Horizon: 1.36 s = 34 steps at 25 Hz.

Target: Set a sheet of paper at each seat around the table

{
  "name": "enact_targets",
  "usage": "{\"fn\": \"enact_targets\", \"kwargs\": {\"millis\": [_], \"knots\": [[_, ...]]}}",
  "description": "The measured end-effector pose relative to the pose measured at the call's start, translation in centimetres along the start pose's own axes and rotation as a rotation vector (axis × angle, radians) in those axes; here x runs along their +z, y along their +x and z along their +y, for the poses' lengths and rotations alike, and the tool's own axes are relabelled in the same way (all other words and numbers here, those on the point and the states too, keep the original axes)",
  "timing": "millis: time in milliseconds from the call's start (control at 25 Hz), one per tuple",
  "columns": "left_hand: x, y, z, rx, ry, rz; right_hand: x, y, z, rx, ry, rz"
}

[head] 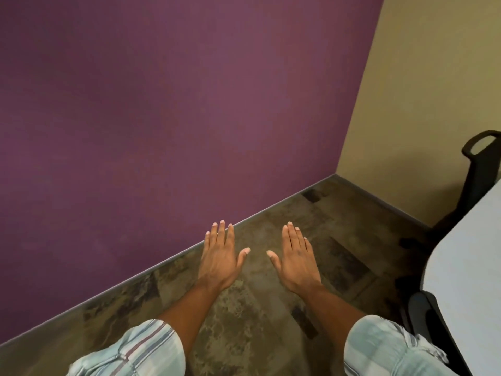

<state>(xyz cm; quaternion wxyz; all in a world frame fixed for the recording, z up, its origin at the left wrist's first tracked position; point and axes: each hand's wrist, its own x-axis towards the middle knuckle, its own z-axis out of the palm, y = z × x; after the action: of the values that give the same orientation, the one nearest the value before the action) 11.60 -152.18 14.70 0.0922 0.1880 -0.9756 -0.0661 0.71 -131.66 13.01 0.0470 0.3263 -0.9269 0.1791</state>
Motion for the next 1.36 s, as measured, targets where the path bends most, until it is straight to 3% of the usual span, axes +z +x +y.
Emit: {"fn": "enact_targets", "kwargs": {"millis": [480,840,1360], "knots": [[7.9,30.6,9.2,0.267,-0.021,-0.103,1.3,20.5,18.1,0.265,-0.006,0.049],[13.3,50.0,25.7,0.535,-0.070,-0.133,-3.2,30.4,34.6,0.523,-0.072,0.141],[22.9,64.6,56.3,1.088,-0.164,-0.267,-9.7,29.9,57.0,1.120,-0.170,0.315]]}}
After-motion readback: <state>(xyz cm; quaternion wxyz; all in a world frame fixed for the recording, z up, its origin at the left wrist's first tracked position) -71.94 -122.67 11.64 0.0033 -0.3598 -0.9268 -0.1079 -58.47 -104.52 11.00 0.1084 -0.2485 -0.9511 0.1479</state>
